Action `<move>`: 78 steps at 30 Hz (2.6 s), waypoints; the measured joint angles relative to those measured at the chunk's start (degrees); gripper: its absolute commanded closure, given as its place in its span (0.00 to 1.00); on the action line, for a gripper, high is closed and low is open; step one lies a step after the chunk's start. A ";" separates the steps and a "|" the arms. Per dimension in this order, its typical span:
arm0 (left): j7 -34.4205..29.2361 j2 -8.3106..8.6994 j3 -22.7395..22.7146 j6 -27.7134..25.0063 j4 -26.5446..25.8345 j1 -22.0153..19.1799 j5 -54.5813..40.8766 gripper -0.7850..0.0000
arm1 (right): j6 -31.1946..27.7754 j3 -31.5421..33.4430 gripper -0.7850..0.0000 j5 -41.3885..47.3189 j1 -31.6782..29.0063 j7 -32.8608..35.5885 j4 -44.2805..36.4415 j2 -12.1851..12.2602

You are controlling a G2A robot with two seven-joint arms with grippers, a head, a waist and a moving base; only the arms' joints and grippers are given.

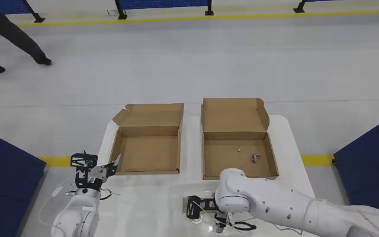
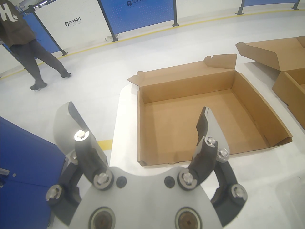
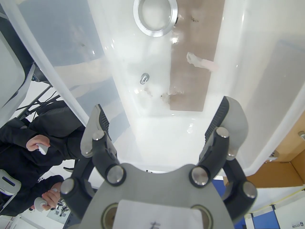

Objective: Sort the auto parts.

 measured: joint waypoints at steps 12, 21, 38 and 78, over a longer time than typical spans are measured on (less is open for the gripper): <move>0.00 0.00 0.00 0.00 0.00 0.00 0.00 0.00 | 2.27 -1.49 0.00 -6.36 -1.97 -0.06 0.88 -0.82; 0.00 0.00 0.00 0.00 0.00 0.00 0.00 0.00 | 0.82 -2.01 0.53 -7.16 -2.68 1.42 2.09 -2.24; 0.00 0.00 0.00 0.00 0.00 0.00 0.00 0.00 | -3.75 -1.69 0.60 -4.89 -4.08 1.04 4.67 -3.97; 0.00 0.00 0.00 0.00 0.00 0.00 0.00 0.00 | -1.72 -0.69 1.00 -4.01 -4.36 0.42 6.29 -4.71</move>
